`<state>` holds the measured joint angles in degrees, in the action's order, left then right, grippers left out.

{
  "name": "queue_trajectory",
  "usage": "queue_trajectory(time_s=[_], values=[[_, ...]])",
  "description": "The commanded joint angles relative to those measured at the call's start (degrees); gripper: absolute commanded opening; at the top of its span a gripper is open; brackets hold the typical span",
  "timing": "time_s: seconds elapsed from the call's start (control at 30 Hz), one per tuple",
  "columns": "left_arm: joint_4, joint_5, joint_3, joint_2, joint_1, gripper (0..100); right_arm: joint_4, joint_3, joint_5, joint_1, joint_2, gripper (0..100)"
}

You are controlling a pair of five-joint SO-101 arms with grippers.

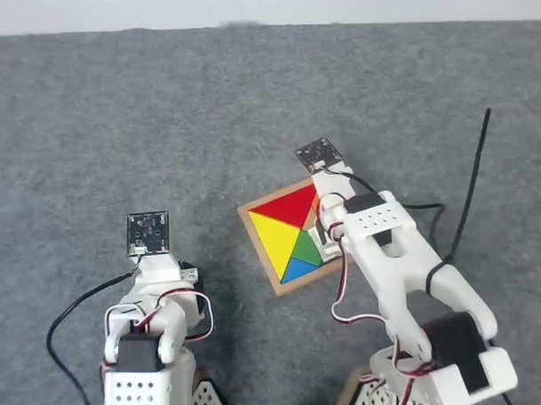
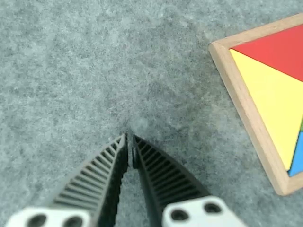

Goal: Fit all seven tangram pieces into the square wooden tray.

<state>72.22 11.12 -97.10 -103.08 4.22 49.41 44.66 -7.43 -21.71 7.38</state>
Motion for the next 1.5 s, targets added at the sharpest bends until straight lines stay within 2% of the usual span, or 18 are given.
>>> queue_trajectory(time_s=[0.0,0.23,0.4,0.5,0.63,0.87,1.03,1.47], values=[[0.1,-0.6,0.7,-1.1,0.4,1,-0.1,-1.1,-0.7,-0.7,2.2,0.7],[0.1,-0.6,0.7,-1.1,0.4,1,-0.5,-1.1,3.0,-2.1,14.9,0.8],[0.1,-0.6,0.7,-1.1,0.4,1,-1.4,-1.5,2.5,-5.1,8.7,0.8],[0.1,-0.6,0.7,-1.1,0.4,1,-2.3,-1.5,2.2,-4.6,4.7,0.8],[0.1,-0.6,0.7,-1.1,0.4,1,-1.0,0.1,2.2,-3.3,6.5,0.8],[0.1,-0.6,0.7,-1.1,0.4,1,-4.7,15.6,2.1,0.0,30.0,0.7],[0.1,-0.6,0.7,-1.1,0.4,1,-1.5,23.5,2.0,4.1,47.4,0.7],[0.1,-0.6,0.7,-1.1,0.4,1,-0.3,41.9,2.0,12.9,78.5,0.9]])
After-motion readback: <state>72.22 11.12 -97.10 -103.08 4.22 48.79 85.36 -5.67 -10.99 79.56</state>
